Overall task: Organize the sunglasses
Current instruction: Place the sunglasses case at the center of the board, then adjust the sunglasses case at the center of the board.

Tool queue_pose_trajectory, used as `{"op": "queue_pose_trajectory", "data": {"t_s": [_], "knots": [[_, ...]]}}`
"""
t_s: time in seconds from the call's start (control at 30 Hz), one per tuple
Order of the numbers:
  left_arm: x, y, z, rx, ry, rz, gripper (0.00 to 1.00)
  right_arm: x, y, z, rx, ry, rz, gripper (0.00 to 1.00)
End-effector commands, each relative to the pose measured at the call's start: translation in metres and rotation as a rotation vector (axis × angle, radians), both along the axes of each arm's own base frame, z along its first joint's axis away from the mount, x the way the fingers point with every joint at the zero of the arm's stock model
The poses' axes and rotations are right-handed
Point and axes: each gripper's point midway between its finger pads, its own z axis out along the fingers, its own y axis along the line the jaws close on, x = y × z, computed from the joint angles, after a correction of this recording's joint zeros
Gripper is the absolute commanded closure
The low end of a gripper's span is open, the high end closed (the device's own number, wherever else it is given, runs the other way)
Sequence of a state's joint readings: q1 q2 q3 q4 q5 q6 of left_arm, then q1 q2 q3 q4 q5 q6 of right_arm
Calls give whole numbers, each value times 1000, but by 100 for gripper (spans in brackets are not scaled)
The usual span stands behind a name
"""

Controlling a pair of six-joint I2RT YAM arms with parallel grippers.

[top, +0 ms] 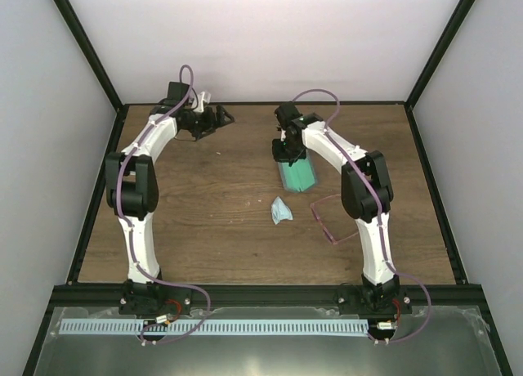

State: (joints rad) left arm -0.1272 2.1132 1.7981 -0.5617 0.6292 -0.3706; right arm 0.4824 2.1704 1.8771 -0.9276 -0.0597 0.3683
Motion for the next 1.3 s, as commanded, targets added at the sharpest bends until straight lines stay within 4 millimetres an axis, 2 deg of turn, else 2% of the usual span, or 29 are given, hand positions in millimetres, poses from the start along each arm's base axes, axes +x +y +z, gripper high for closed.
{"op": "queue_pose_trajectory", "data": {"t_s": [0.0, 0.1, 0.17, 0.33, 0.5, 0.63, 0.8, 0.93, 1.03, 1.1, 1.2, 1.27], "knots": [[10, 9, 7, -31, -14, 16, 0, -1, 28, -16, 124, 22, 39, 94], [10, 12, 6, -30, -12, 22, 0, -6, 32, -30, 145, 47, 46, 94], [9, 12, 7, -30, -13, 20, 0, -12, 29, -48, 133, 85, 44, 95], [4, 14, 6, -20, -13, 25, 0, -26, 26, -74, 111, 131, 44, 94], [2, 11, 0, -25, 1, 21, 0, -35, 26, -73, 48, 102, 68, 90], [2, 4, -10, -25, 15, 10, 0, -33, 37, -37, 76, 26, 99, 84], [6, -9, -28, -21, 31, -17, 0, -28, 50, 25, 174, -69, 104, 79], [8, -26, -39, 20, -5, -78, 0, -26, 50, 72, 225, -170, 104, 76], [1, -53, -50, 78, -54, -181, 0, -25, 39, 106, 238, -255, 92, 70], [-9, -74, -55, 116, -104, -272, 0, -28, 25, 121, 254, -280, 73, 65], [-20, -96, -65, 188, -140, -352, 0, -40, -3, 129, 286, -277, 13, 63], [-23, -113, -68, 277, -199, -392, 1, -55, -20, 126, 322, -265, -10, 63]]}}
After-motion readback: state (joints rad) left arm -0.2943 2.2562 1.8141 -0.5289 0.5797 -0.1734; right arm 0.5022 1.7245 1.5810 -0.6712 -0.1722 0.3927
